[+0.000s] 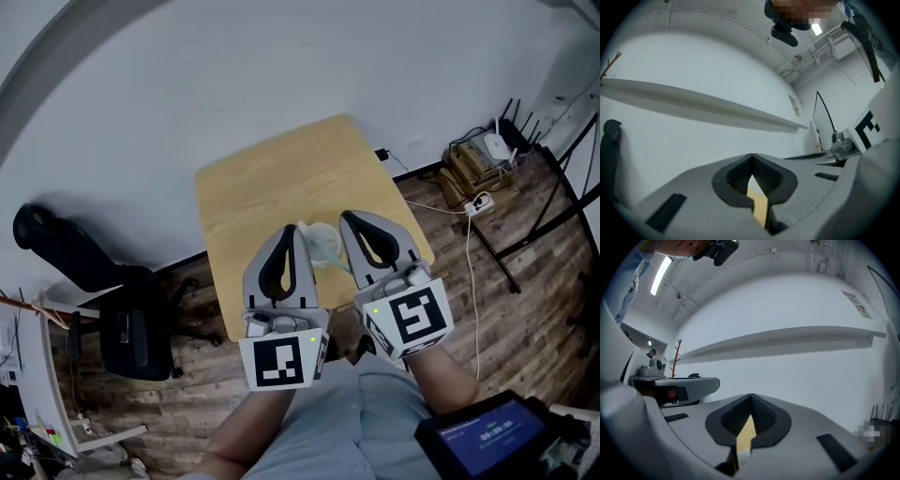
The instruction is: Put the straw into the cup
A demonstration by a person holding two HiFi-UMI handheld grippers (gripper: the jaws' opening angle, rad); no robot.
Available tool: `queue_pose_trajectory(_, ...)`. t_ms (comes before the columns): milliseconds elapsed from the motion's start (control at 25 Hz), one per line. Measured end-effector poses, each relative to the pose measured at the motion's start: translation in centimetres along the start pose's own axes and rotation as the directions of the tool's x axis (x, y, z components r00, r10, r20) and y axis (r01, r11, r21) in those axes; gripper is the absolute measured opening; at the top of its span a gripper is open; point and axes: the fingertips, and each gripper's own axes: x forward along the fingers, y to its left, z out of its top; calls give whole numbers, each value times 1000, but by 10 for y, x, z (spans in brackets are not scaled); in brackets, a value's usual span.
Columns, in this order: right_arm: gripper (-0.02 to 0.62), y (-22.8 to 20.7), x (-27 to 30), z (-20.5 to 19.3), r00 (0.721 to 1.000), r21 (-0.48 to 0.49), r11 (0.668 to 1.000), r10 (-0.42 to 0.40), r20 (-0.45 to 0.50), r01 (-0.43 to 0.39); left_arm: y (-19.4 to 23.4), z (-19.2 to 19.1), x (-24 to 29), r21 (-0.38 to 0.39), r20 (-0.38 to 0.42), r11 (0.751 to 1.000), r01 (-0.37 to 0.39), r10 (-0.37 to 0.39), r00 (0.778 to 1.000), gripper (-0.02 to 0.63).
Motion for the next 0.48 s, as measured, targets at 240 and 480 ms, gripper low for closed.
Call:
queue_pose_trajectory(240,-2,-2,4,5,1000,-21,1000,5,7,-4,-1,4,6,3,12,1000,9,-9,1000,-3)
queue_pose_trajectory(480,-2,-8,5,6,1000,-18,1000,0,8,0,-4,4,11,3,13,1000,16,-16,1000,-3)
